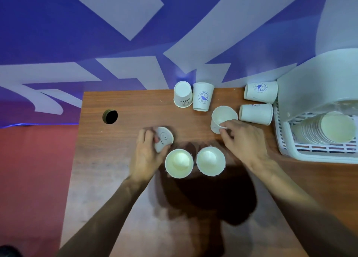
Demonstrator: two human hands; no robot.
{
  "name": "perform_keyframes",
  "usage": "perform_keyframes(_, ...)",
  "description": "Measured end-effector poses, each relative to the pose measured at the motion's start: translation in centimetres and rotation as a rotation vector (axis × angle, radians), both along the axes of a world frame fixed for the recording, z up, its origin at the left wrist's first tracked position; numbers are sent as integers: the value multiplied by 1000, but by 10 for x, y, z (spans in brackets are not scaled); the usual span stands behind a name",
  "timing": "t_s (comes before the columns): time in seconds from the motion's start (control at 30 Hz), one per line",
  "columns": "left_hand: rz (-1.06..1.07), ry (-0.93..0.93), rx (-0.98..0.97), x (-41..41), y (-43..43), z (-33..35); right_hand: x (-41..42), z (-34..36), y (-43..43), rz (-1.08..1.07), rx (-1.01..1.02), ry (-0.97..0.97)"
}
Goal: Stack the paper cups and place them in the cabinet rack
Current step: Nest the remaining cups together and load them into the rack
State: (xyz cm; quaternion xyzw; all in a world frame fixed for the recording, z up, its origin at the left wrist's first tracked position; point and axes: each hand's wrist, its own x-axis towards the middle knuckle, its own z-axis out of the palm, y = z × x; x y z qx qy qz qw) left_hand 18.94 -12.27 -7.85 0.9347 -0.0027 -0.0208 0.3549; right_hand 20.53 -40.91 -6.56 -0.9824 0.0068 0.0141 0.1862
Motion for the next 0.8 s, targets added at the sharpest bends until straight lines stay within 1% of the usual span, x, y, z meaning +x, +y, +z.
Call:
perform_keyframes(0.07, 64, 16, 30, -12, 8, 0, -1, 1, 0, -4, 11, 15)
perform_keyframes(0.13, 130, 50, 115, -18, 14, 3, -2, 3, 1, -3, 20, 28)
perform_keyframes(0.17, 127, 61, 159, -18, 15, 6, -2, 3, 1, -1, 21, 30)
perform_keyframes(0.2, 82, 61, 230, -15, 16, 9, -2, 4, 1, 1, 21, 35)
perform_keyframes(0.3, -199, 4, 535, 2, 19, 15, -2, 7, 1, 10, 7, 53)
perform_keyframes(0.33, -259, -1, 593, 7, 19, 17, -3, 8, 0, 13, 1, 58)
perform_keyframes(0.4, -293, -9, 643, 19, 17, 26, -4, 13, 0, 13, 13, 64)
perform_keyframes(0.5, -222, -45, 612, 25, 12, 45, -8, 26, 4, 12, 65, 7)
perform_keyframes(0.6, -148, -117, 488, 23, 2, 75, -17, 52, 13, -5, 117, -93)
perform_keyframes(0.7, -149, -205, 339, 9, -10, 107, -34, 79, 20, 4, 141, -156)
perform_keyframes(0.8, -184, -227, 242, -14, -17, 134, -62, 101, 28, 0, 171, -228)
